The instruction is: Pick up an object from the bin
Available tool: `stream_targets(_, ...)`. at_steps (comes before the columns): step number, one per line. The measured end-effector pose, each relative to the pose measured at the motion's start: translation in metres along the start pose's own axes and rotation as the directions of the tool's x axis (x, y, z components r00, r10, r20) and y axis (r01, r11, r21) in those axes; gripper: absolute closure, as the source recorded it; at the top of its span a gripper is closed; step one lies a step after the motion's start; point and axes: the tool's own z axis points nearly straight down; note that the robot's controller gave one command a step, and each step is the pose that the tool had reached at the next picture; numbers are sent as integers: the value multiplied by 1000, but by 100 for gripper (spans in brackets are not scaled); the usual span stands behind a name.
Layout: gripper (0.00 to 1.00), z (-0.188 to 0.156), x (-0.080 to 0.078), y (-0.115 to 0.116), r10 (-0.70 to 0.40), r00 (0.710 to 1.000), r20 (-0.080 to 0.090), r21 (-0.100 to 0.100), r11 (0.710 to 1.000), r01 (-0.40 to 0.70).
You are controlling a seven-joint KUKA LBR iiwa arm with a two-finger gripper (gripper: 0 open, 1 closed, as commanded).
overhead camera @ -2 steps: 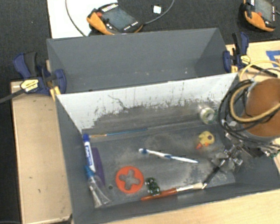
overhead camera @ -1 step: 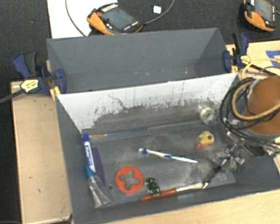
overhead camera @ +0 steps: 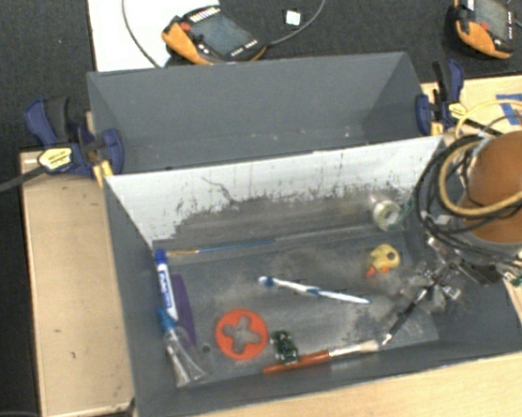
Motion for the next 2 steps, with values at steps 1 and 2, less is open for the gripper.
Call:
stream_targets(1, 100, -21, 0, 1, 3, 1000, -1, -2, 1000, -3)
stream_targets(2, 100, -45, -1, 0, 5, 1000, 2, 1, 1000, -5)
